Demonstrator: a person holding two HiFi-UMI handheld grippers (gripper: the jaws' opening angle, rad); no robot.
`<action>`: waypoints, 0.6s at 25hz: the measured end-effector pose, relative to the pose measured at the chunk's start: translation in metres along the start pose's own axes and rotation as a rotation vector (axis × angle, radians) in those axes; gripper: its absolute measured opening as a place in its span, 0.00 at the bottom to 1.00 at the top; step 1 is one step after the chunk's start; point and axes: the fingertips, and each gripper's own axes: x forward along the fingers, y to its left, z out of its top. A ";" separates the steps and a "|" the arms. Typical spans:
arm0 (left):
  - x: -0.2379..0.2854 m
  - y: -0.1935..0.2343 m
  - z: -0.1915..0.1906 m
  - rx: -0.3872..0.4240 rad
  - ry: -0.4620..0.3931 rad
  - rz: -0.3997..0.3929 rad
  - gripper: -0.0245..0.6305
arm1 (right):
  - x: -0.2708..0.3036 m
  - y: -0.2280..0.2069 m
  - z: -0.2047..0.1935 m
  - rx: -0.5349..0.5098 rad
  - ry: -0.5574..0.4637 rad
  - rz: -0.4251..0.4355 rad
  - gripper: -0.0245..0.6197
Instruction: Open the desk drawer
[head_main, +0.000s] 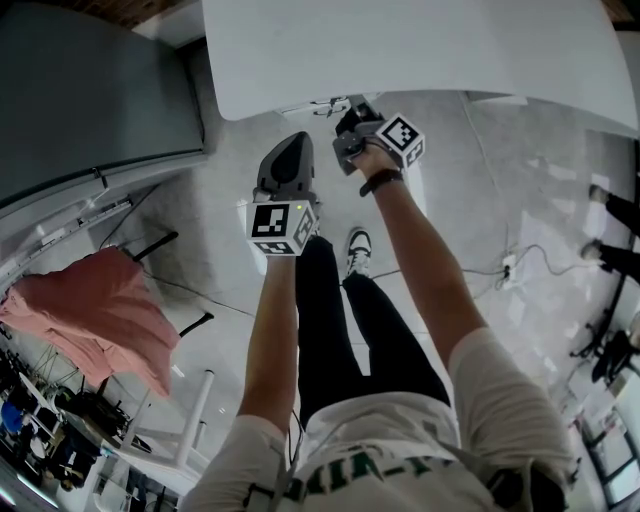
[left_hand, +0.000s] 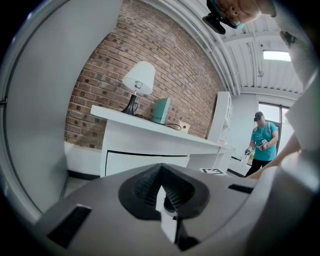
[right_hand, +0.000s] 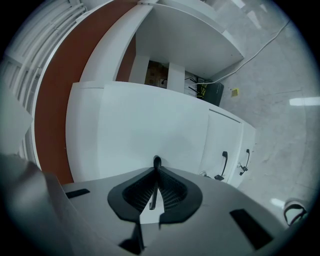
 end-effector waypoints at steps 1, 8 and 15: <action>0.000 -0.002 -0.001 -0.003 0.001 0.001 0.03 | -0.002 0.000 -0.001 0.005 0.000 0.002 0.07; -0.006 -0.011 -0.012 -0.029 0.007 0.003 0.03 | -0.018 -0.003 -0.008 0.011 -0.001 0.000 0.07; -0.015 -0.018 -0.021 -0.053 0.008 0.006 0.03 | -0.038 -0.010 -0.018 0.007 0.006 -0.019 0.07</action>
